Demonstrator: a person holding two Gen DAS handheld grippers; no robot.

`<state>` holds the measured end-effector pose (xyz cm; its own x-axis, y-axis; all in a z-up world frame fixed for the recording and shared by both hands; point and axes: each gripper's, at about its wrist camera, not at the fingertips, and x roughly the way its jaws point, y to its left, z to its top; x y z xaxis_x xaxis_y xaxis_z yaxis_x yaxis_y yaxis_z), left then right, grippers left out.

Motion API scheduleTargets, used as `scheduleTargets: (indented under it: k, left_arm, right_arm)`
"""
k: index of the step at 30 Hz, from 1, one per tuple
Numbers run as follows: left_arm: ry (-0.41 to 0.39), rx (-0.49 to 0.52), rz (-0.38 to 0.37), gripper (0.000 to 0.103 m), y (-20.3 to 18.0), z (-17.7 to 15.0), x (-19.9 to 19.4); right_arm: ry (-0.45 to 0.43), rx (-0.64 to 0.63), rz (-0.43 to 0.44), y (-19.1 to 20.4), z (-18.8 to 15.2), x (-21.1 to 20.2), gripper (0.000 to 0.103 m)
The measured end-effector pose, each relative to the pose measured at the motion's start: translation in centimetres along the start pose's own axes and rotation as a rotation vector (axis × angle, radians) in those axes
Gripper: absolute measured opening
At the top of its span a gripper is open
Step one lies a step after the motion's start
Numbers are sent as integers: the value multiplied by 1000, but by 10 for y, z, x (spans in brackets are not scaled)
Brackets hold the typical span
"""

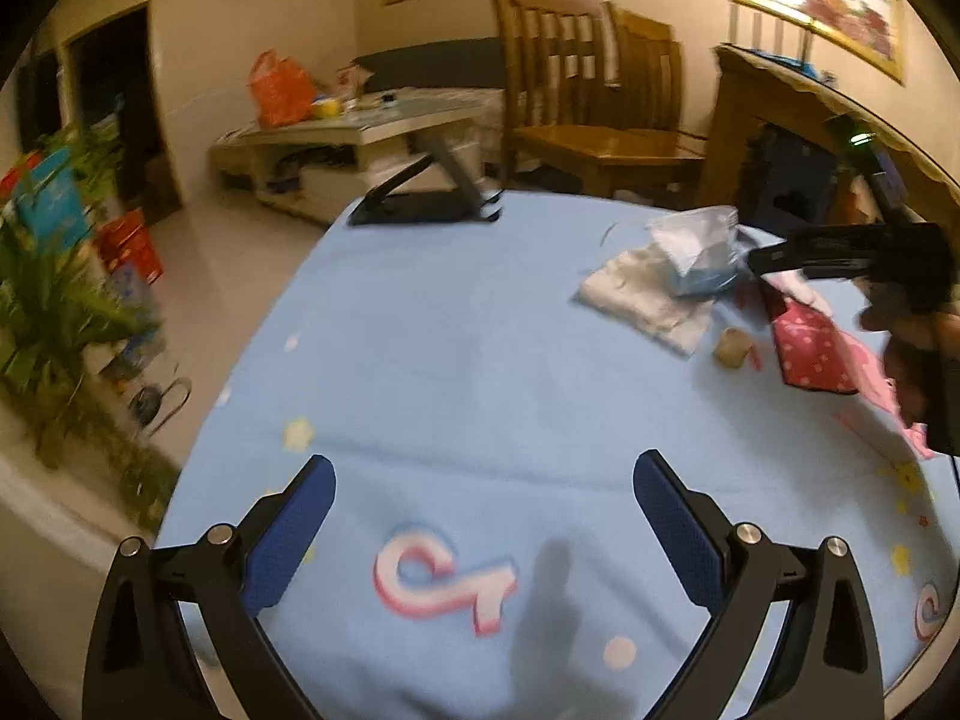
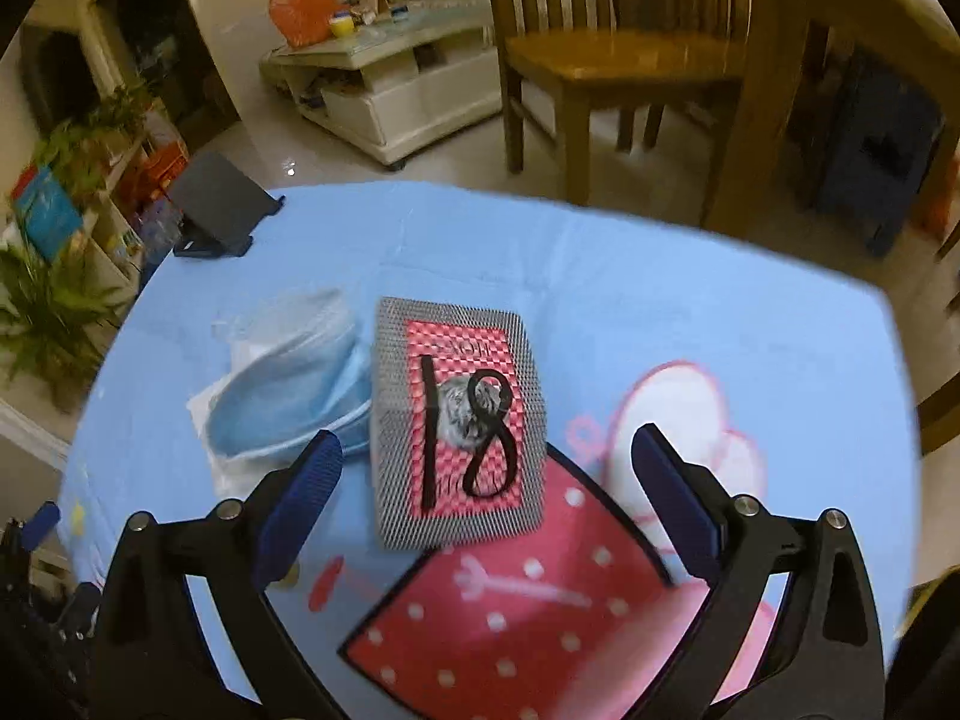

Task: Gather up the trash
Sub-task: 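Grasp the red playing card with the right tool while the left tool grasps the blue mask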

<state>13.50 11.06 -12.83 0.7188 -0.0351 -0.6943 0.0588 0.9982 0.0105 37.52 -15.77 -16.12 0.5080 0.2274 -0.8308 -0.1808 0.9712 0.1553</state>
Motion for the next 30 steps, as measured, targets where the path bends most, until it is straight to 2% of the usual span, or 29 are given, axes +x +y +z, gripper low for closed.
scheduleTargets:
  k: [1, 2, 4, 8, 11, 15, 16, 18, 20, 22, 23, 24, 25, 26, 28, 30]
  left_arm:
    - [-5, 17, -17, 96, -2, 7, 2]
    - [-15, 36, -37, 96, -4, 18, 5]
    - [-25, 69, -85, 96, -11, 42, 13]
    - [-37, 179, -219, 96, -46, 88, 34]
    - [-36, 295, -289, 96, -85, 107, 54]
    - [-16, 409, -444, 96, -135, 102, 63]
    - [-19, 449, -451, 96, -146, 99, 63]
    - [-42, 525, -410, 96, -165, 87, 61]
    - [-8, 538, -449, 96, -173, 80, 63]
    - [19, 539, -419, 96, -176, 75, 70]
    - [33, 543, -360, 85, -178, 74, 78]
    - [54, 541, -341, 52, -177, 74, 84]
    - [105, 515, -359, 31, -176, 75, 92]
    - [135, 485, -382, 16, -174, 77, 96]
    - [126, 454, -373, 14, -172, 80, 95]
    - [105, 436, -327, 11, -171, 78, 86]
  right_arm:
    - [23, 6, 1, -1, 0, 8, 63]
    - [19, -14, -7, 0, -1, 6, 57]
    - [36, -25, 70, -1, -8, -3, 56]
    - [18, -78, 96, -4, -54, -45, 56]
    - [-6, -37, 125, -29, -99, -87, 56]
    - [-50, 71, 148, -71, -151, -133, 56]
    - [-63, 95, 154, -80, -157, -142, 56]
    - [-109, 170, 180, -103, -172, -154, 56]
    - [-137, 237, 219, -121, -179, -155, 56]
    - [-134, 267, 245, -129, -181, -151, 56]
    - [-130, 258, 233, -130, -182, -152, 56]
    - [-129, 242, 218, -130, -181, -153, 56]
    - [-133, 236, 217, -129, -180, -156, 56]
    - [-141, 234, 229, -129, -179, -158, 56]
    - [-155, 233, 229, -130, -179, -165, 56]
    - [-182, 224, 221, -130, -181, -177, 56]
